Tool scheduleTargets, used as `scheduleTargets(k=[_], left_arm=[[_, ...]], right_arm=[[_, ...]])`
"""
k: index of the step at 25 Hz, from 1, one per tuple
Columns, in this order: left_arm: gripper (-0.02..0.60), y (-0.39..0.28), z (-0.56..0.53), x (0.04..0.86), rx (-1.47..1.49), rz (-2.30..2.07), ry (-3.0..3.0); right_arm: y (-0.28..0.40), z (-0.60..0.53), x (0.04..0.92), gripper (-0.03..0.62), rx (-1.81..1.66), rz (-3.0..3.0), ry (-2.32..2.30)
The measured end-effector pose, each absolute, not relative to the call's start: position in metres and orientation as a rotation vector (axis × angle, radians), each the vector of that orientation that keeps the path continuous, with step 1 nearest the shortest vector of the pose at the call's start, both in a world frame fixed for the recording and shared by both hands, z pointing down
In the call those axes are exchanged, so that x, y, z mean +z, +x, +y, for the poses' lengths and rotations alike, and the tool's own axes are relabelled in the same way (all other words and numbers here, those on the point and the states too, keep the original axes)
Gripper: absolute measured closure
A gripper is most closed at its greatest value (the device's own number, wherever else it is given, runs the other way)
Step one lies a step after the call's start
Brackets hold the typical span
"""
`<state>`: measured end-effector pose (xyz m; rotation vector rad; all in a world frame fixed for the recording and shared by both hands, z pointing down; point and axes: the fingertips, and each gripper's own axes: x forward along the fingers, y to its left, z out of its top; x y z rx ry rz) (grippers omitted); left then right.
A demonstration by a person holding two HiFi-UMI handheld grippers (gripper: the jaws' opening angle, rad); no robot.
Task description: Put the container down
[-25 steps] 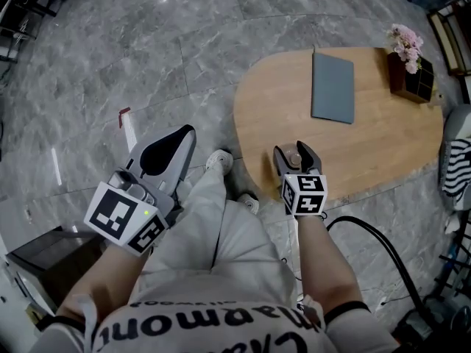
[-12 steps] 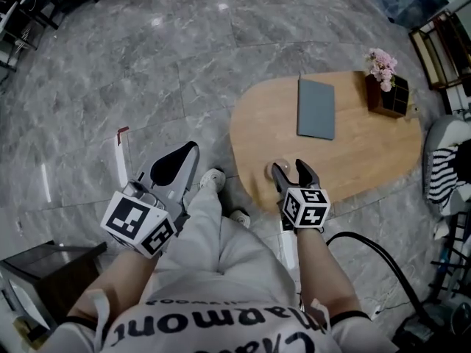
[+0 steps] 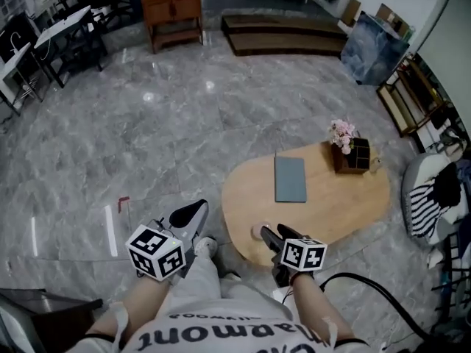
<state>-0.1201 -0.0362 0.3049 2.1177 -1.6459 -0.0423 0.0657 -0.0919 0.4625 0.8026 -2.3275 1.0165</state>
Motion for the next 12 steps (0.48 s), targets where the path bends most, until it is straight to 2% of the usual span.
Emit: scheduleTargets(k=[3, 6, 12], left_arm=[[0.566, -0.107, -0.038, 0.291, -0.028, -1.635, 2.137], [0.566, -0.098, -0.045, 0.276, -0.017, -1.640, 2.153], [0.566, -0.080, -0.060, 0.229, -0.137, -1.615, 2.211]], right_arm=[[0.072, -0.092, 0.431, 0.350, 1.018, -2.328, 0.822], [0.076, -0.104, 0.397, 0.450, 0.930, -2.358, 0.874], [0.079, -0.125, 0.307, 0.496, 0.750, -2.517, 0.966]])
